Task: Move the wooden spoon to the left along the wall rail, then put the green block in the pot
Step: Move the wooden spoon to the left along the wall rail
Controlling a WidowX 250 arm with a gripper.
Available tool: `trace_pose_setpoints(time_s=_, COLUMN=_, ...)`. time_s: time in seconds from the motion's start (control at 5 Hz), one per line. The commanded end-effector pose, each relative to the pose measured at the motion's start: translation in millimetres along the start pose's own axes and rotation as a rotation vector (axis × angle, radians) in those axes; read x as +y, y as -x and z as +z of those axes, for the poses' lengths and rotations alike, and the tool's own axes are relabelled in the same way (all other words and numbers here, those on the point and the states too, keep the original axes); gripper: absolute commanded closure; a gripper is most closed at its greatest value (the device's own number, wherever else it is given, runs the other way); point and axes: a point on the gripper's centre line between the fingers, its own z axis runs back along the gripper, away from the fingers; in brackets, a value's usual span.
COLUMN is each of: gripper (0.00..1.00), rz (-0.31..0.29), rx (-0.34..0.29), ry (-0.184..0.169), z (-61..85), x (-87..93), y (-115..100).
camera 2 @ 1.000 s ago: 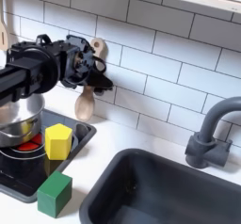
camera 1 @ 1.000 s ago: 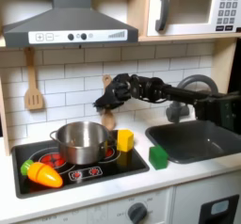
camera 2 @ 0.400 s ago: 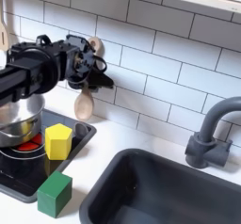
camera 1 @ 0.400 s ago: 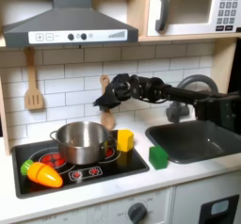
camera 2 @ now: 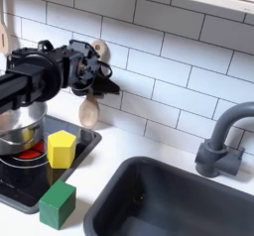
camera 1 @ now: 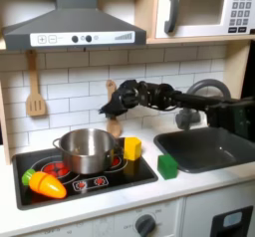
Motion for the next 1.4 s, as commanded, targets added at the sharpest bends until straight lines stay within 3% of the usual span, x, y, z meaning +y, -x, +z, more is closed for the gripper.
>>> trace_pose_setpoints(time_s=0.0, gripper=1.00, rz=0.018, rx=-0.027, ry=-0.009, z=16.3, x=6.3, y=-4.7)
trace_pose_setpoints(time_s=0.4, gripper=1.00, rz=0.047, rx=-0.062, ry=-0.045, z=30.4, x=27.8, y=-15.4)
trace_pose_setpoints(time_s=1.2, gripper=1.00, rz=0.088, rx=-0.104, ry=-0.088, z=34.1, x=49.9, y=-30.6)
